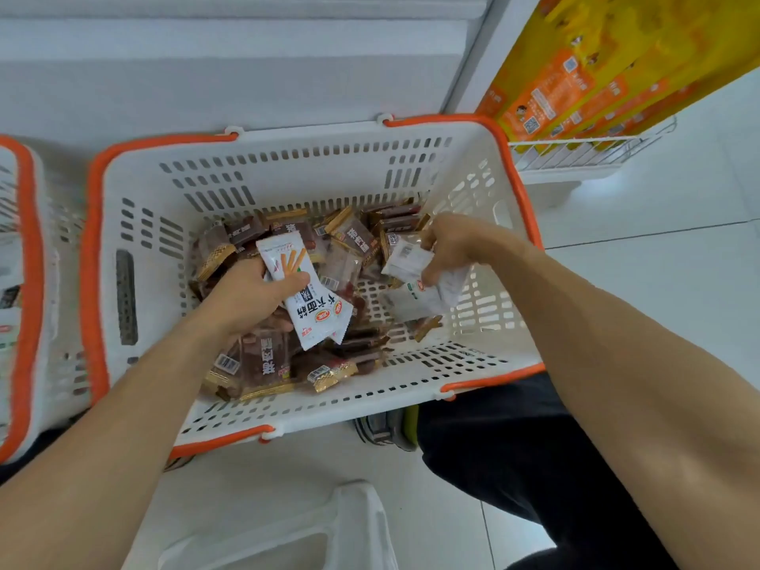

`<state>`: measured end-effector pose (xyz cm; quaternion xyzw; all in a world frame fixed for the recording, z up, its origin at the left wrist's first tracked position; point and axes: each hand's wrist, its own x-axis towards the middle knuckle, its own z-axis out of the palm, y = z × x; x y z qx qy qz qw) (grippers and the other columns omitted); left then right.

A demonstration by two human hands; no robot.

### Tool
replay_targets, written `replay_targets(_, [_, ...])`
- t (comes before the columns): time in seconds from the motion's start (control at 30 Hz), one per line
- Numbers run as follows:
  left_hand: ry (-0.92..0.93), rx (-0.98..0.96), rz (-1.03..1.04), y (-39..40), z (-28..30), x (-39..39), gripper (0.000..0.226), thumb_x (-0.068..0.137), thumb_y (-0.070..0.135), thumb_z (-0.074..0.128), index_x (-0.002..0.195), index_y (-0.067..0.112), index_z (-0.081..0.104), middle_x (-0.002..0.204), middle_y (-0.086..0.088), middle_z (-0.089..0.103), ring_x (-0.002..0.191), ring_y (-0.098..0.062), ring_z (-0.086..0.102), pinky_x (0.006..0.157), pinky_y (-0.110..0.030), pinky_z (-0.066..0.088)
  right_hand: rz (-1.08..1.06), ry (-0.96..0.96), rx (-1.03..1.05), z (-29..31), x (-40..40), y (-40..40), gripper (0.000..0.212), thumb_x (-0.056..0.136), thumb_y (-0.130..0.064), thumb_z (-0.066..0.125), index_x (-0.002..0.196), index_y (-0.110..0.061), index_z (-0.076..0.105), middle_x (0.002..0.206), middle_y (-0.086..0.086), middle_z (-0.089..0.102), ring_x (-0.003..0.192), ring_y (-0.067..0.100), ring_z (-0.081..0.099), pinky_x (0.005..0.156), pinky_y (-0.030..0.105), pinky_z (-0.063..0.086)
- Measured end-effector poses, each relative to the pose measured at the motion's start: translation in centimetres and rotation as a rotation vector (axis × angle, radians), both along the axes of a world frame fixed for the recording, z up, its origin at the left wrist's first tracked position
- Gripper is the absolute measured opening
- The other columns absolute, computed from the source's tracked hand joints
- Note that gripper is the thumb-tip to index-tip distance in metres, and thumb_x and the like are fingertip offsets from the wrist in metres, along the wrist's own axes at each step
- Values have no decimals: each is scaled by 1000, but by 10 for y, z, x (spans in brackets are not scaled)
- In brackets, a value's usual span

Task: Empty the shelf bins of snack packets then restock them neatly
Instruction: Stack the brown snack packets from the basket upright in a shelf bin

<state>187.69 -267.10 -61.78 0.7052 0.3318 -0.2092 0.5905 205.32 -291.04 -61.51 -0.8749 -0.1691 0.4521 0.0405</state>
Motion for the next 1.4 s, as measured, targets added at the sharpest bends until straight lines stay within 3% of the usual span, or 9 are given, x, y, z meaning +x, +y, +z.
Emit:
replay_targets(0.1, [-61, 14, 64, 6, 20, -6, 7, 96, 21, 66, 99, 15, 67, 97, -7, 76, 82, -23, 76, 71, -46, 63, -89, -77, 114, 48, 11, 10, 50, 62, -26, 91, 106, -6, 75, 105, 11, 73, 91, 22, 67, 94, 44, 57])
replay_targets(0.2, [-140, 5, 165, 13, 42, -18, 2, 97, 15, 64, 97, 14, 65, 96, -7, 75, 74, -15, 75, 59, -35, 62, -192, -92, 313, 88, 7, 30, 46, 64, -24, 90, 105, -8, 75, 93, 3, 74, 88, 20, 68, 82, 40, 58])
replay_targets(0.43, [-310, -161, 551, 70, 99, -55, 25, 98, 22, 61, 117, 6, 63, 105, -14, 76, 93, -33, 74, 71, -45, 64, -432, 220, 841, 127, -62, 133, 25, 77, -1, 81, 98, -12, 72, 91, 3, 77, 84, 19, 75, 78, 35, 62])
replay_targets(0.67, [-320, -84, 695, 148, 135, -119, 30, 96, 30, 65, 117, 8, 65, 106, -14, 75, 92, -33, 73, 81, -51, 61, -393, 346, 1044, 129, -157, 263, 34, 77, 5, 77, 95, -23, 70, 97, 1, 76, 85, 21, 74, 73, 35, 62])
replay_targets(0.93, [-290, 135, 769, 220, 113, -192, 24, 94, 24, 71, 115, 15, 64, 96, -14, 75, 83, -24, 75, 68, -39, 62, -282, 407, 965, 101, -230, 358, 36, 78, -8, 84, 111, -13, 70, 111, 5, 73, 98, 20, 70, 84, 34, 60])
replay_targets(1.07, [-142, 181, 785, 232, 81, -208, 58, 89, 23, 75, 140, 12, 49, 126, -17, 61, 104, -31, 66, 87, -48, 59, -148, 433, 849, 89, -239, 362, 51, 88, -21, 78, 134, -19, 57, 131, 2, 59, 118, 21, 60, 96, 37, 55])
replay_targets(1.2, [-72, 487, 697, 226, 79, -200, 60, 91, 28, 70, 144, 14, 47, 140, -11, 53, 122, -30, 57, 99, -38, 46, -92, 187, 915, 83, -208, 323, 22, 91, -19, 73, 113, -19, 71, 115, -4, 68, 103, 15, 67, 89, 34, 57])
replay_targets(1.33, [-303, 739, 600, 193, 97, -174, 25, 93, 17, 65, 118, 15, 64, 110, -2, 67, 101, -18, 62, 81, -26, 45, -78, -139, 841, 60, -151, 259, 7, 91, -20, 70, 98, -24, 69, 101, -9, 70, 95, 8, 66, 90, 36, 57])
replay_targets(1.4, [-384, 708, 444, 164, 106, -157, 7, 94, 16, 63, 98, 21, 66, 88, 7, 68, 79, -4, 62, 68, -18, 44, 101, -260, 642, 44, -134, 232, 22, 85, -29, 76, 105, -23, 69, 114, -7, 63, 113, 15, 60, 102, 41, 50])
